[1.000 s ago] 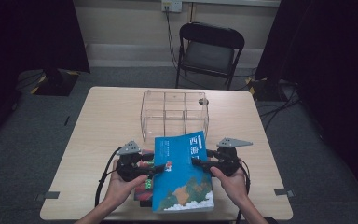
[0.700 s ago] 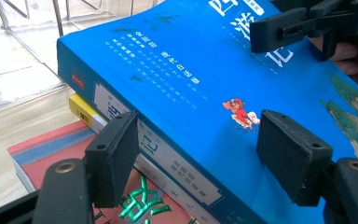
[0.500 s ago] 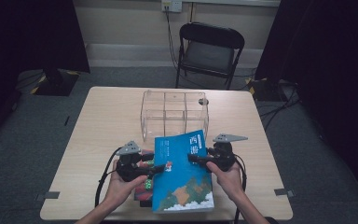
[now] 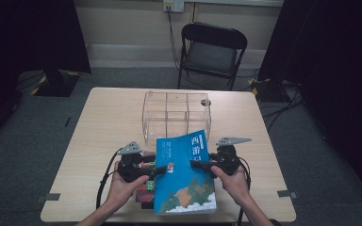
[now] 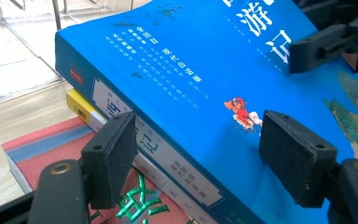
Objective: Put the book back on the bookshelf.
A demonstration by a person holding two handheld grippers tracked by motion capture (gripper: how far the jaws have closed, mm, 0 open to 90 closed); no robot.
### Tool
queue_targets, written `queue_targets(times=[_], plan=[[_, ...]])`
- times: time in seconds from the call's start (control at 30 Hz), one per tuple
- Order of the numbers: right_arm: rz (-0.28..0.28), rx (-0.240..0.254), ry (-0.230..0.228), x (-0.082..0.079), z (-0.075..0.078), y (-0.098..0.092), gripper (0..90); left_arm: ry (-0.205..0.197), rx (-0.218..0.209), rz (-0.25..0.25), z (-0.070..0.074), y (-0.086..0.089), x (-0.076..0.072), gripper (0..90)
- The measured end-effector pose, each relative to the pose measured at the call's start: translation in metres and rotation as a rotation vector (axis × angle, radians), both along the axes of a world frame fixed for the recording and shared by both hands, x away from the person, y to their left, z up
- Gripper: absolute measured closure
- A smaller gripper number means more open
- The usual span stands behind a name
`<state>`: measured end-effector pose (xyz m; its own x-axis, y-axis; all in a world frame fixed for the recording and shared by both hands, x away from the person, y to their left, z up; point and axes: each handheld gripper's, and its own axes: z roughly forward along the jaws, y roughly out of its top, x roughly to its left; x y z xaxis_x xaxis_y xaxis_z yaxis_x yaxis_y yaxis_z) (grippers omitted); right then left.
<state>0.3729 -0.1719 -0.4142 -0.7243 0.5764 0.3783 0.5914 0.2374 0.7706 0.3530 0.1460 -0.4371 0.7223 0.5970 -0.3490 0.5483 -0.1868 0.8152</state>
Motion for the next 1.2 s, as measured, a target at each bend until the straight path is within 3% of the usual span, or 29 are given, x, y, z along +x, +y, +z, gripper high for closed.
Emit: queue_targets(times=[0.23,0.33,0.43,0.5,0.57,0.77,0.97,1.07,1.2], plan=[[0.023,0.015,0.019,0.027,-0.003,0.017,38.8,-0.011,0.008,0.000,0.000,-0.002,0.001,25.0],[0.032,0.009,0.021,0.032,-0.003,0.025,42.3,-0.021,0.012,0.002,0.000,-0.002,0.000,25.0],[0.040,0.006,0.025,0.033,-0.003,0.026,48.7,-0.022,0.015,-0.001,0.000,-0.002,0.000,24.8],[0.085,-0.008,0.041,0.030,-0.002,0.022,54.4,-0.011,0.006,0.002,0.000,-0.002,0.001,24.5],[0.092,-0.005,0.044,0.029,-0.001,0.021,57.3,-0.002,0.006,0.004,0.000,-0.002,0.002,24.1],[0.114,0.015,0.064,0.035,-0.003,0.021,59.8,-0.014,0.010,0.014,-0.001,-0.004,0.006,21.8],[0.120,0.013,0.042,0.033,0.002,0.021,70.6,-0.013,0.029,0.012,0.001,-0.005,0.007,22.0],[0.115,0.017,0.028,0.030,0.003,0.020,72.6,-0.018,0.031,0.005,0.002,-0.005,0.007,21.6],[0.110,0.025,0.014,0.028,0.004,0.019,73.3,0.006,0.011,0.001,0.001,-0.004,0.008,20.6]])
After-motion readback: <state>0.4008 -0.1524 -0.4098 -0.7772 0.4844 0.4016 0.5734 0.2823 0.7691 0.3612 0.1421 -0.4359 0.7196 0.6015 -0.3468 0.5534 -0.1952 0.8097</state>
